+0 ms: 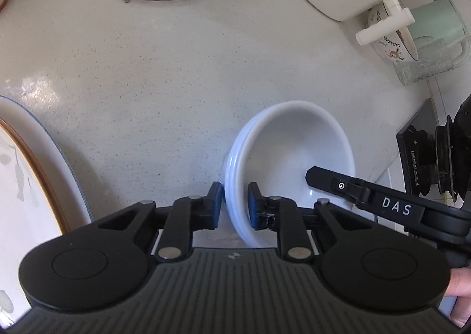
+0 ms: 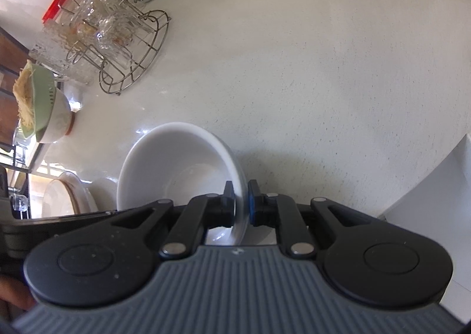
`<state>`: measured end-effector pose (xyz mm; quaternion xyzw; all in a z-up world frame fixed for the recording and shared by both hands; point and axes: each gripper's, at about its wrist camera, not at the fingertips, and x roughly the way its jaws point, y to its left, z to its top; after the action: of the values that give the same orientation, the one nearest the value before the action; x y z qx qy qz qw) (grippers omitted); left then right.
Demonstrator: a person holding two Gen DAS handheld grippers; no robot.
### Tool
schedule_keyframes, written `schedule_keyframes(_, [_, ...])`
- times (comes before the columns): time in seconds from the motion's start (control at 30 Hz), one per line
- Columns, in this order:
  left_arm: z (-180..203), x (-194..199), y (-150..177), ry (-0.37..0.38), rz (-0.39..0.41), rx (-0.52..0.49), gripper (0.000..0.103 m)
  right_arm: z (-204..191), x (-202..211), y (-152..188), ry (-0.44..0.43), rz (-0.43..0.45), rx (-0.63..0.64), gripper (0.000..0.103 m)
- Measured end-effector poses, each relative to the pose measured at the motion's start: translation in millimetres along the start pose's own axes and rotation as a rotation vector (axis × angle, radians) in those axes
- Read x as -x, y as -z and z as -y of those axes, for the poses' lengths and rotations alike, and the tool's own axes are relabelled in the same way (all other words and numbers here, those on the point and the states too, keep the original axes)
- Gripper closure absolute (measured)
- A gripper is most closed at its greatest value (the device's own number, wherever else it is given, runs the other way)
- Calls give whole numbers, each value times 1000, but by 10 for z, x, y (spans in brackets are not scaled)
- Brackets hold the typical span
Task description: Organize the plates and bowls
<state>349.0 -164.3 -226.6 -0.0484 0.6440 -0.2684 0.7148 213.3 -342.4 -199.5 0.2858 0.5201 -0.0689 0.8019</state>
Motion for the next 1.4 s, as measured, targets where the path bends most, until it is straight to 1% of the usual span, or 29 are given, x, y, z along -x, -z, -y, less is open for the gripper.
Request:
schedule_keyframes(0.17, [112,144,6,-17,20,-44,81,-21,123,-7,-14,20,13,91])
schedule_keyframes(0.43, [211,504,-1,-13,61,-68,81,-148,416,-44,-36,66,45,91])
schedule_keyframes(0.67, [350,800,-41,-2,112,-79,81,-234,697,-62,-39,115,44,90])
schedule_keyframes(0.9, [423,1053,-27,-8,139,-106,81,-329,880,-68,-60,137,51,90])
schedule_keyframes(1.17, [358,1382,-4,-28,173,-106,81,-545,1029,-40,-83,156,70,90])
schedule_keyframes(1.4, [102,1625,73,-50,207,-64,81,-883,1032,-4,-101,158,113,90])
